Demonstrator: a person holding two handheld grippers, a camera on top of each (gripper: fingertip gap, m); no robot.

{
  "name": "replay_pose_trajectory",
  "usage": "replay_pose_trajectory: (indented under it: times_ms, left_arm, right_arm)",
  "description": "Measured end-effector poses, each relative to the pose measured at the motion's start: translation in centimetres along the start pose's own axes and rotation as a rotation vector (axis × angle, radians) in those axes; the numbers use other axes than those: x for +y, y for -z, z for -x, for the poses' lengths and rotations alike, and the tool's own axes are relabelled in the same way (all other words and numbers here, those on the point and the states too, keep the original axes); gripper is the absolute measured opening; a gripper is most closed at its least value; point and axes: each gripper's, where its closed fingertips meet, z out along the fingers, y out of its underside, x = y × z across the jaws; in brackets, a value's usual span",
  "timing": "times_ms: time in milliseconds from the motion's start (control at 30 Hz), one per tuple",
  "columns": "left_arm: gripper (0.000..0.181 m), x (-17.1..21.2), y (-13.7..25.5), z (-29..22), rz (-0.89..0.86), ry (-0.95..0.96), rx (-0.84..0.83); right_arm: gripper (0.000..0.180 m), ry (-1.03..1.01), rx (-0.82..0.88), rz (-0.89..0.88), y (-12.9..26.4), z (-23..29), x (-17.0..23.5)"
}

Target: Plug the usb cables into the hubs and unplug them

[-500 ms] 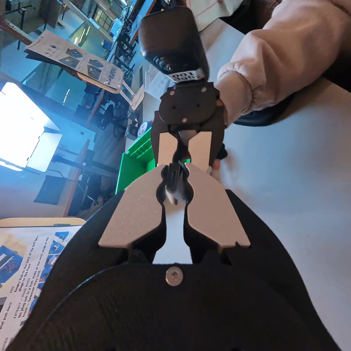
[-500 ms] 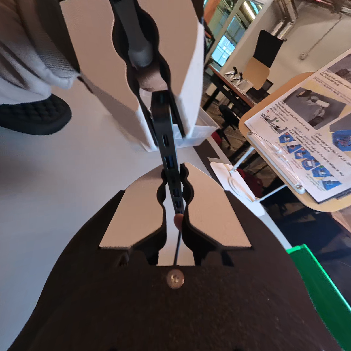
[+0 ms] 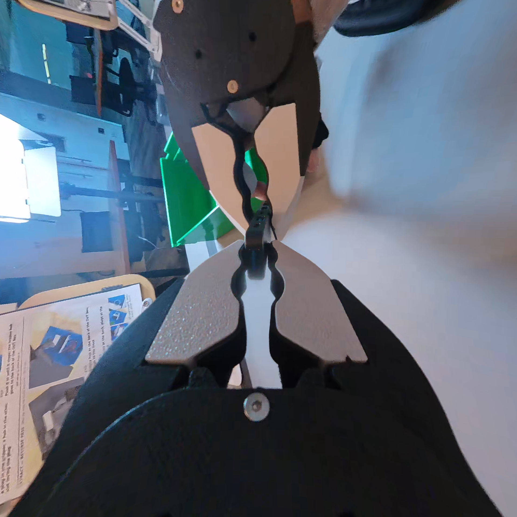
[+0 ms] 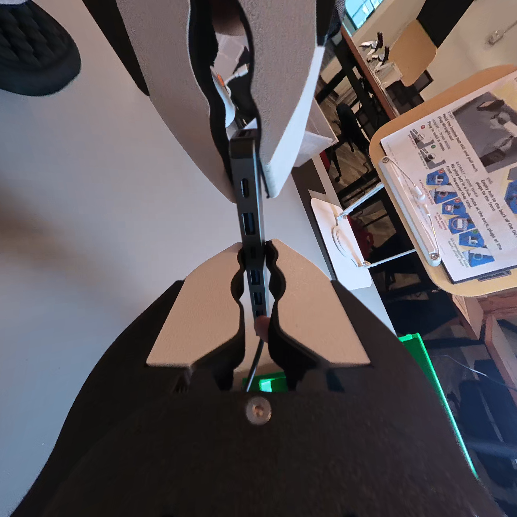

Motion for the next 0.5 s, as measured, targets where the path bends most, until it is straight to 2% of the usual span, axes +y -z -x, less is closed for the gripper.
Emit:
replay_pose_trajectory:
  times_ms: [100,200,267,333,400,500]
  left_arm:
    - [0.012,-0.7,1.5,0.1,-0.1,0.062,0.037]
    - [0.011,-0.7,4.7,1.6,-0.256,0.174,0.019]
    - [0.011,-0.9,7.5,2.9,-0.394,0.242,-0.021]
    - [0.011,-1.1,10.1,4.1,-0.52,0.294,-0.06]
    - [0.011,-1.4,11.9,4.9,-0.631,0.328,-0.089]
    - [0.011,-1.8,12.9,5.6,-0.752,0.368,-0.107]
  right_arm:
    - [0.018,-0.103,-0.115,-0.085,1.4,0.6,-1.4]
    - [0.026,-0.267,-0.219,-0.313,5.0,-0.9,-3.6]
    - [0.026,-0.41,-0.194,-0.512,8.0,-4.1,-4.3]
    - [0.026,-0.531,-0.113,-0.615,9.9,-7.5,-2.9]
    - [0.026,-0.575,-0.015,-0.57,9.6,-9.5,0.4]
    - [0.029,-0.559,-0.07,-0.449,7.0,-7.9,3.1]
